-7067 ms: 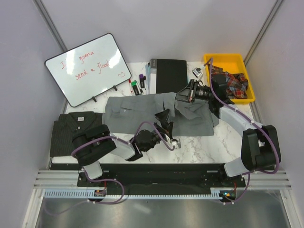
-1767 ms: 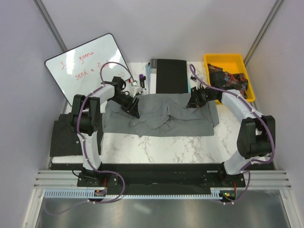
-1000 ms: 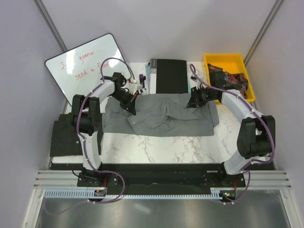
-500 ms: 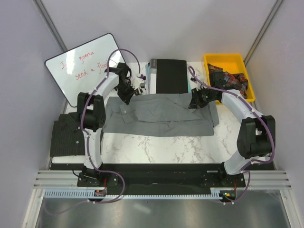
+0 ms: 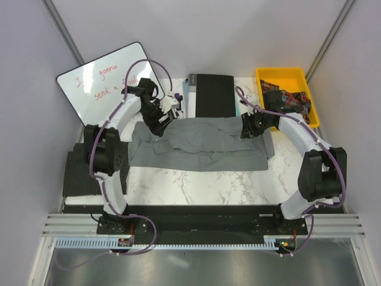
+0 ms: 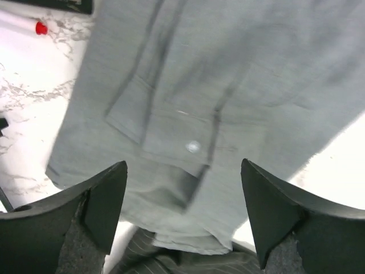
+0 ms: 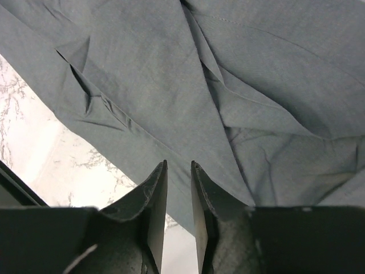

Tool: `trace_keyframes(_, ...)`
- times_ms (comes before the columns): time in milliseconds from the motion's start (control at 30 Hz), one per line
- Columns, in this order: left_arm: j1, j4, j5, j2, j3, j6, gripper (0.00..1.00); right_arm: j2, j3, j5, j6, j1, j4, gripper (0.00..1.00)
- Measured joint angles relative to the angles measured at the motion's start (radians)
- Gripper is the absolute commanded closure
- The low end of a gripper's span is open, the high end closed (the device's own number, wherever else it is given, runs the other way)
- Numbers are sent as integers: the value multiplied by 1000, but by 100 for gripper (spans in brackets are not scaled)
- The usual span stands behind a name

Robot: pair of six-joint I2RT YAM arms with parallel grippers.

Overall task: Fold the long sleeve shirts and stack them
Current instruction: Fold the shirt

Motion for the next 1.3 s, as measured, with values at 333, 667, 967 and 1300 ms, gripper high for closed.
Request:
trace_keyframes(333, -5, 106, 154, -323, -471, 97, 15, -109, 1, 178, -10, -66, -48, 57)
trace_keyframes(667, -9, 225, 156, -421, -712, 312, 27, -148, -50, 237, -36, -197, -69, 61)
trace_keyframes(967, -80, 281, 48, -480, -883, 486, 44, -176, -89, 230, -53, -192, -133, 60)
trace_keyframes(1300, -132, 308, -39, -415, -819, 498, 98, -190, -89, 229, -62, -192, -154, 61)
